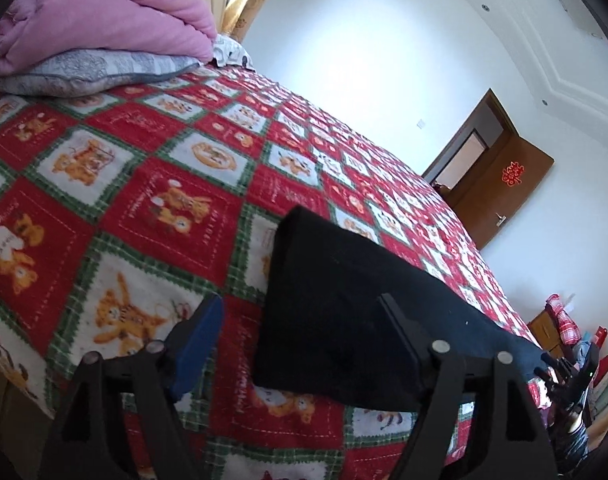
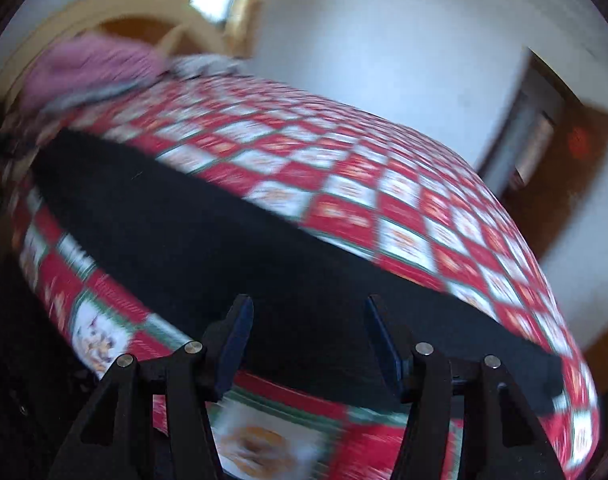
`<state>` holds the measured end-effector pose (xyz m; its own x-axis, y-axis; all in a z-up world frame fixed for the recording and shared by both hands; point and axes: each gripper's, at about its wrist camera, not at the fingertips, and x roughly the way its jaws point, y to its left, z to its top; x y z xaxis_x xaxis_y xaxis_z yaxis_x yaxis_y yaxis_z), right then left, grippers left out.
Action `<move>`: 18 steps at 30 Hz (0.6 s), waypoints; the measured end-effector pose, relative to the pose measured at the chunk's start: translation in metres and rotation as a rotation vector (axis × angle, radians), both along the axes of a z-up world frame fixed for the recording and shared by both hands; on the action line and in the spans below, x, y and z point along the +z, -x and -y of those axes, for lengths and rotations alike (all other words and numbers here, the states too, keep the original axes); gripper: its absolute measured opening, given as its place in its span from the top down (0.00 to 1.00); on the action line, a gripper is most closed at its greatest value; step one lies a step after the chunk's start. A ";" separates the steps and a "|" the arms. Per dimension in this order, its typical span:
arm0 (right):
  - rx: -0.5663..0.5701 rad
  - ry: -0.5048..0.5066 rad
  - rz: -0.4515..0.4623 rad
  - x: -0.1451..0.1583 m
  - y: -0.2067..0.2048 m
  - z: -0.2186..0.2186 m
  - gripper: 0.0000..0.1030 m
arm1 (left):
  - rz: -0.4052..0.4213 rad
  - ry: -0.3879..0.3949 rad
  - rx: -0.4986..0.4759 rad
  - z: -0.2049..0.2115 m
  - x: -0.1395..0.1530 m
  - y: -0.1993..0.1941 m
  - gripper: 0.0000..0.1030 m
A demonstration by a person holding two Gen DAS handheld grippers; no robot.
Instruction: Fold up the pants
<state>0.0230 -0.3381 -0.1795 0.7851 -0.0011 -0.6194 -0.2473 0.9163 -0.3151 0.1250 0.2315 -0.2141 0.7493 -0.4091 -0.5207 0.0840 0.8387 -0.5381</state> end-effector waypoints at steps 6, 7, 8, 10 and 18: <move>0.100 0.020 -0.025 -0.020 -0.004 -0.042 0.43 | 0.011 -0.035 0.047 -0.013 0.002 0.002 0.22; 0.099 0.023 -0.024 -0.022 -0.004 -0.045 0.43 | 0.021 -0.042 0.037 -0.011 0.003 0.003 0.23; 0.096 0.026 -0.021 -0.023 -0.004 -0.046 0.43 | 0.025 -0.046 0.025 -0.009 0.004 0.003 0.23; 0.091 0.021 -0.021 -0.025 -0.004 -0.048 0.43 | 0.032 -0.053 -0.016 0.001 0.004 0.001 0.26; 0.087 0.031 -0.021 -0.029 -0.009 -0.047 0.43 | -0.034 -0.146 -0.071 0.037 -0.015 -0.020 0.42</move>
